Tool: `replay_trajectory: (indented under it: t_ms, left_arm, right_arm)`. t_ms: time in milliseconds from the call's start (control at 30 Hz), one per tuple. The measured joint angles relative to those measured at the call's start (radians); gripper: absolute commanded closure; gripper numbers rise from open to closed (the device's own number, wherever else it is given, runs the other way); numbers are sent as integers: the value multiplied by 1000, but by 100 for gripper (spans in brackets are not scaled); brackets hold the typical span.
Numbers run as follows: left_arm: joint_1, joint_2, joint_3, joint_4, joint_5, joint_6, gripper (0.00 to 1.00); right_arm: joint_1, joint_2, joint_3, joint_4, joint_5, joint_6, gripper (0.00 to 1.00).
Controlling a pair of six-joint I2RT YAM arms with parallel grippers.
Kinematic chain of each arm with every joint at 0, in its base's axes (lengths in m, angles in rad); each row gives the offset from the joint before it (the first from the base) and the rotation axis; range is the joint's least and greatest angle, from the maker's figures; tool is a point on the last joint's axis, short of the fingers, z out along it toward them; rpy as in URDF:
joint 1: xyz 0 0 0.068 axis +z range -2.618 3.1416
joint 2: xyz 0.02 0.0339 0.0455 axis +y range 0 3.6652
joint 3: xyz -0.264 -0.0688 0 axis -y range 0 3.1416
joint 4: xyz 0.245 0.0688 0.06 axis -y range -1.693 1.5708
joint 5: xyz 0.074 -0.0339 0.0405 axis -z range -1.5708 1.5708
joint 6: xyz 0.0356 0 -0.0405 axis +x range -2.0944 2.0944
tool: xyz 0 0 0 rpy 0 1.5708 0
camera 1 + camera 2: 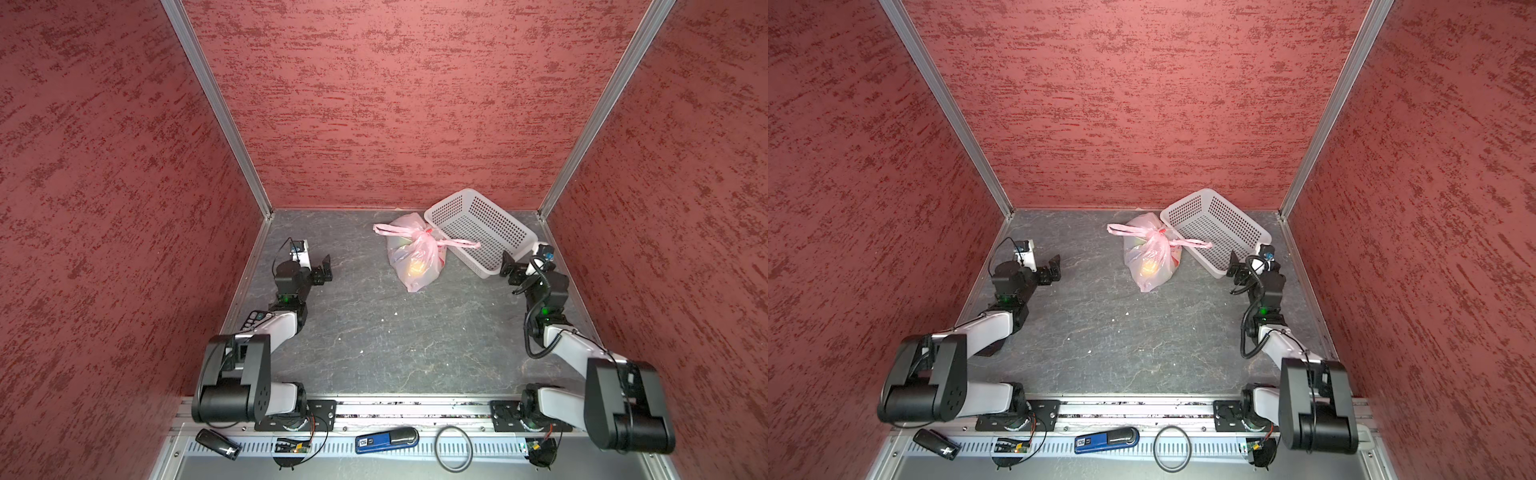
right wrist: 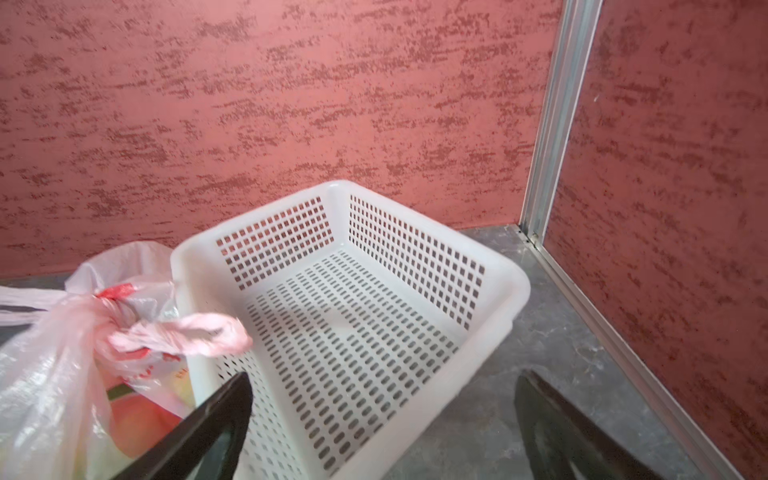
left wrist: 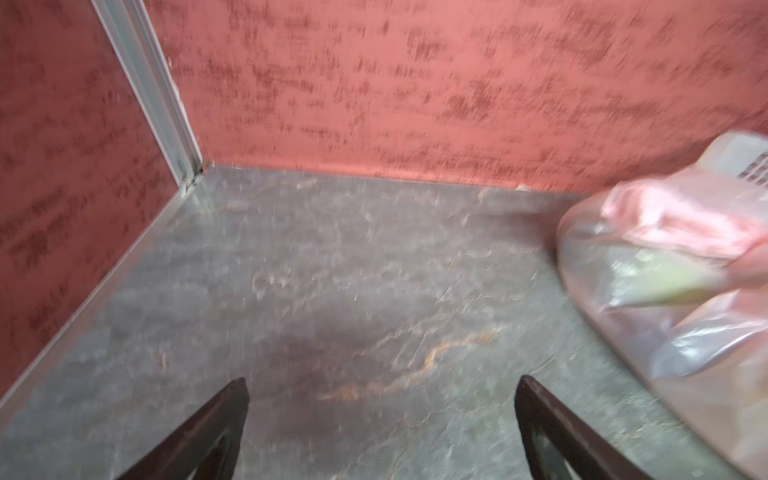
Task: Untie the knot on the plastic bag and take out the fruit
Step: 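Raise both grippers from rest toward the pink knotted bag, then move the right gripper over the bag's knot near the basket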
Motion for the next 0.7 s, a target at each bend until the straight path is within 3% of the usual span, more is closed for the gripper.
replay_trajectory:
  t_ms: [133, 367, 700]
  left_arm:
    - [-14, -76, 87, -166, 44, -38, 0]
    - [-82, -90, 153, -344, 140, -125, 0]
    - [-152, -96, 153, -416, 167, -174, 0]
  right_arm:
    - [74, 3, 190, -255, 5, -28, 1]
    - [175, 244, 494, -627, -11, -112, 5]
    - [211, 433, 599, -861, -26, -144, 10]
